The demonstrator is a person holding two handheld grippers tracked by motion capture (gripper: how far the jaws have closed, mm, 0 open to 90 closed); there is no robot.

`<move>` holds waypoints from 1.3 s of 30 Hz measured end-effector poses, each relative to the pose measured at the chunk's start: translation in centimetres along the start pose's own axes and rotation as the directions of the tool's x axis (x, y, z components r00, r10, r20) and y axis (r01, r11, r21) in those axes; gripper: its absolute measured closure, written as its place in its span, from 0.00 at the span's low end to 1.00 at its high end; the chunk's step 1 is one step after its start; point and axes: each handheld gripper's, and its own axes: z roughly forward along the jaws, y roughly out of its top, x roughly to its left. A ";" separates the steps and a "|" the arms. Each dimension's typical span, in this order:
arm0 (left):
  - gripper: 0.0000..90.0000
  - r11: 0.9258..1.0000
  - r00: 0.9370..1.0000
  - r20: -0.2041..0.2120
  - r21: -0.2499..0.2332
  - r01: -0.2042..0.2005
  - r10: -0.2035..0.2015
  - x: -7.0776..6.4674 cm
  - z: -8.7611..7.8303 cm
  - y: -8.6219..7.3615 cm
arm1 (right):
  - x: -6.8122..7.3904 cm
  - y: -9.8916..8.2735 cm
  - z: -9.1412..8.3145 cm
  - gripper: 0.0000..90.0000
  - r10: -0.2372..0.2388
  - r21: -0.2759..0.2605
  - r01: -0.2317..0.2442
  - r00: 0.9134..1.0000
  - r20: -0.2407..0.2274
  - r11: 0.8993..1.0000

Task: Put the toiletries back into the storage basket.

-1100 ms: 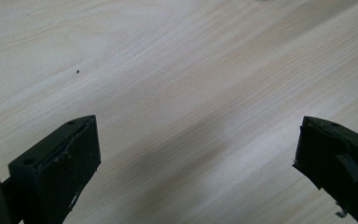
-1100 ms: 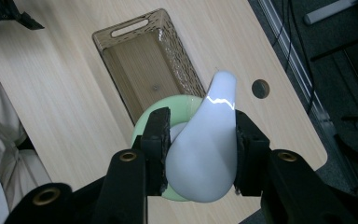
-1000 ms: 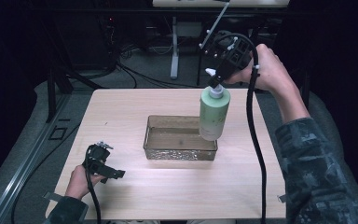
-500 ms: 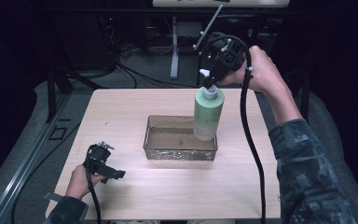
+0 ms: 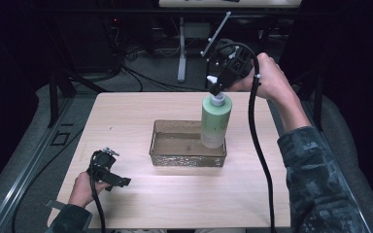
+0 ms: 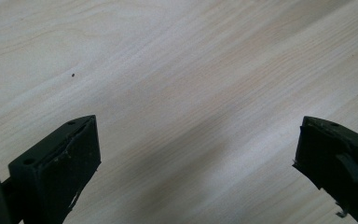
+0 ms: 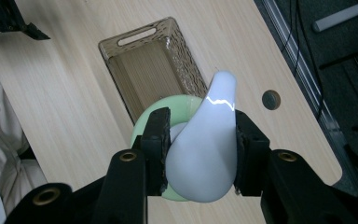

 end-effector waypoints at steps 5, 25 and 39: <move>0.00 1.000 1.000 -0.002 0.005 0.001 -0.001 0.1 0.1 0.0 | -0.2 -0.3 0.3 0.70 0.001 -0.007 -0.001 1.000 -0.009 1.000; 0.00 1.000 1.000 0.003 0.003 -0.003 0.003 0.0 0.1 0.0 | -0.5 -0.6 2.2 0.70 0.024 -0.007 -0.024 1.000 0.010 1.000; 0.00 1.000 1.000 0.008 -0.010 0.002 -0.002 0.5 -0.1 0.0 | -0.5 -0.3 3.7 0.70 0.012 0.004 -0.012 1.000 0.004 1.000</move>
